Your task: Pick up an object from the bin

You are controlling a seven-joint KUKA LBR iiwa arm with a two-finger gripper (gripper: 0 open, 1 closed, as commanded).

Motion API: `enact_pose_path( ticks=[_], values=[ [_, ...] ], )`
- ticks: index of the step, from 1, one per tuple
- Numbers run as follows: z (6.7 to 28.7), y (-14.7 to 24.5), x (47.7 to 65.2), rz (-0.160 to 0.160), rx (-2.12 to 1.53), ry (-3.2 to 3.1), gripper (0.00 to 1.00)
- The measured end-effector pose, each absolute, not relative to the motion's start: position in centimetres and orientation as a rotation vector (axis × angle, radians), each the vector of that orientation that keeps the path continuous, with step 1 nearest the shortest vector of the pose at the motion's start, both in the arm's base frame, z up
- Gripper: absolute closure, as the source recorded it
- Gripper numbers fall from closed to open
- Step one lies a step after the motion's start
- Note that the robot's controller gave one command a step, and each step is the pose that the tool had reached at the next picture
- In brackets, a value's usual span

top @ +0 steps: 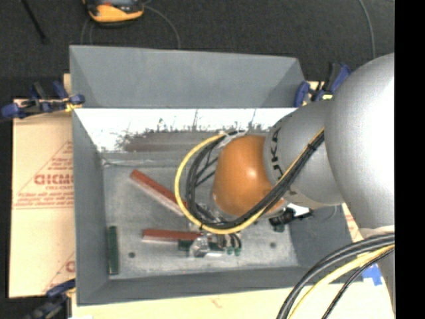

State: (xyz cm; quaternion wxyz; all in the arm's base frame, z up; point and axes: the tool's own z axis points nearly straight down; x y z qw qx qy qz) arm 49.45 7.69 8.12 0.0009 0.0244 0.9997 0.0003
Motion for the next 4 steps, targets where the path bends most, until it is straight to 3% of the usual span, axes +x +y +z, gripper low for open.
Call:
enact_pose_path(
  ticks=[1, 2, 3, 4],
  values=[
    [12.4, 9.4, 49.4, 0.001, 0.039, 3.141, 1.00],
    [12.4, 9.4, 49.4, 0.001, 0.039, 3.141, 1.00],
    [19.4, 7.7, 49.5, 0.000, -0.003, 3.139, 1.00],
    [19.4, 7.7, 49.5, 0.000, -0.002, 3.139, 1.00]
  ],
)
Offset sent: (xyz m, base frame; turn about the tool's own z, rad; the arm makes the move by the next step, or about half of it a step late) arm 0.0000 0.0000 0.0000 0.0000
